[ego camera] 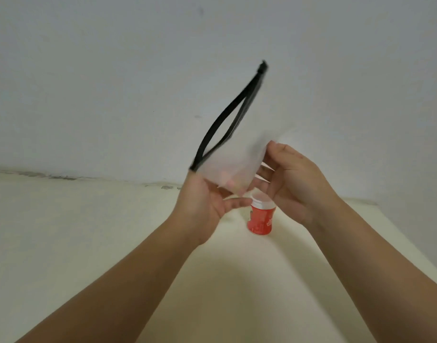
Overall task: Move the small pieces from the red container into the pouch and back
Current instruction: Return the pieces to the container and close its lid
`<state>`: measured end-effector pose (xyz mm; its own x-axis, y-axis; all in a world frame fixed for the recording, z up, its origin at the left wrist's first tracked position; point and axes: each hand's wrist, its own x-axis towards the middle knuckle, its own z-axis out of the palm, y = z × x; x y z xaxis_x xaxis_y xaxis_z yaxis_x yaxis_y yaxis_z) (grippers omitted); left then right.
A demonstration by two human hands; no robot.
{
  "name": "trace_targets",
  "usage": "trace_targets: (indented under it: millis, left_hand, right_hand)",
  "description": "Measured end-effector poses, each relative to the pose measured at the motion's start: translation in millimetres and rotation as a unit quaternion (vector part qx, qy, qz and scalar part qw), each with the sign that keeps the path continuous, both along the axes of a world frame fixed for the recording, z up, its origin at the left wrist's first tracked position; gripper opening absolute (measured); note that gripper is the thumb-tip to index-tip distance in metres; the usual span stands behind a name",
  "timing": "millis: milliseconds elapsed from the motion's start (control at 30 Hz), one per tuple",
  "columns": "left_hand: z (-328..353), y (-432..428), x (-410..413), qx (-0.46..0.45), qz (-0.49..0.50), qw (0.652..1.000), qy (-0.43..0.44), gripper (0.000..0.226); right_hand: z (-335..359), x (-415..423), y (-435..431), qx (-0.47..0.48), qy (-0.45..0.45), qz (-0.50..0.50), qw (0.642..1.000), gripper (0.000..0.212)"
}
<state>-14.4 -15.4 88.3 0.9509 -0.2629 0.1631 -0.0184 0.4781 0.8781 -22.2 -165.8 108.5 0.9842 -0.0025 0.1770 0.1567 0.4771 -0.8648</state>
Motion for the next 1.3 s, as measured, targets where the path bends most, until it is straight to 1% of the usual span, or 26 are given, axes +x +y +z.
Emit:
trace_targets:
  millis: [100,167,233,333,400,467,533,600,667,733,767,833,900,967,1000,1033,1100,1200,1267,1300]
  left_hand:
    - [5,6,-1,-0.034,-0.014,0.999,0.032,0.061]
    - [12,9,-2,-0.03,-0.026,0.998,0.047,0.065]
    - [14,8,-4,-0.005,-0.037,0.998,0.05,0.057]
    - [18,6,-7,0.018,-0.035,0.998,0.053,0.036]
    - [15,4,-12,0.046,-0.046,0.996,0.063,0.033]
    - [10,2,-20,0.075,-0.077,0.99,0.093,0.033]
    - [3,0,-25,0.085,-0.095,0.986,0.111,0.031]
    - [-2,-1,-29,0.052,-0.081,0.989,0.116,0.027]
    - [-5,-2,-33,0.002,-0.059,0.99,0.126,0.024]
    - [-9,-1,-37,-0.016,-0.045,0.988,0.145,0.019]
    - [-12,-2,-39,-0.009,-0.037,0.987,0.154,0.019]
    - [-19,-5,-41,0.023,-0.004,0.985,0.168,0.024]
    - [-26,-8,-42,0.056,0.043,0.982,0.177,0.023]
    - [-32,-11,-44,0.061,0.086,0.98,0.169,0.021]
    - [-33,-12,-46,0.043,0.102,0.981,0.157,0.022]
    - [-34,-14,-50,0.003,0.111,0.984,0.142,0.025]
    - [-34,-15,-57,-0.118,0.115,0.979,0.122,0.028]
    - [-43,-10,-56,-0.253,0.148,0.945,0.147,0.035]
    - [-49,-7,-56,-0.293,0.168,0.926,0.17,0.035]
    - [-49,-6,-57,-0.3,0.168,0.922,0.175,0.032]
  right_hand:
    - [2,0,-15,-0.006,-0.012,-0.065,0.998,0.013]
    - [4,-1,-21,-0.043,-0.015,-0.11,0.993,0.014]
    - [4,-2,-23,-0.078,-0.019,-0.146,0.986,0.013]
    - [3,-4,-22,-0.11,-0.029,-0.184,0.976,0.014]
    - [2,-6,-18,-0.113,-0.032,-0.206,0.971,0.014]
    - [1,-10,-13,-0.111,-0.038,-0.23,0.966,0.014]
    - [-2,-16,-8,-0.117,-0.049,-0.25,0.96,0.015]
    - [-5,-25,-6,-0.138,-0.049,-0.245,0.958,0.022]
    - [-10,-34,-6,-0.153,-0.026,-0.188,0.97,0.035]
    - [-17,-43,-4,-0.155,0.003,-0.122,0.98,0.042]
    - [-23,-46,-2,-0.145,0.006,-0.107,0.984,0.038]
    - [-34,-49,5,-0.105,0.016,-0.109,0.988,0.025]
    - [-44,-51,11,-0.067,0.042,-0.118,0.99,0.021]
    - [-49,-53,16,-0.035,0.066,-0.115,0.991,0.02]
    - [-50,-55,18,-0.02,0.072,-0.109,0.991,0.019]
    - [-51,-57,20,-0.009,0.073,-0.103,0.992,0.019]
    - [-51,-61,23,-0.007,0.072,-0.099,0.992,0.019]
    - [-52,-65,28,-0.018,0.077,-0.108,0.991,0.017]
    - [-53,-68,31,-0.031,0.079,-0.119,0.989,0.017]
    - [-53,-69,33,-0.038,0.079,-0.125,0.988,0.016]
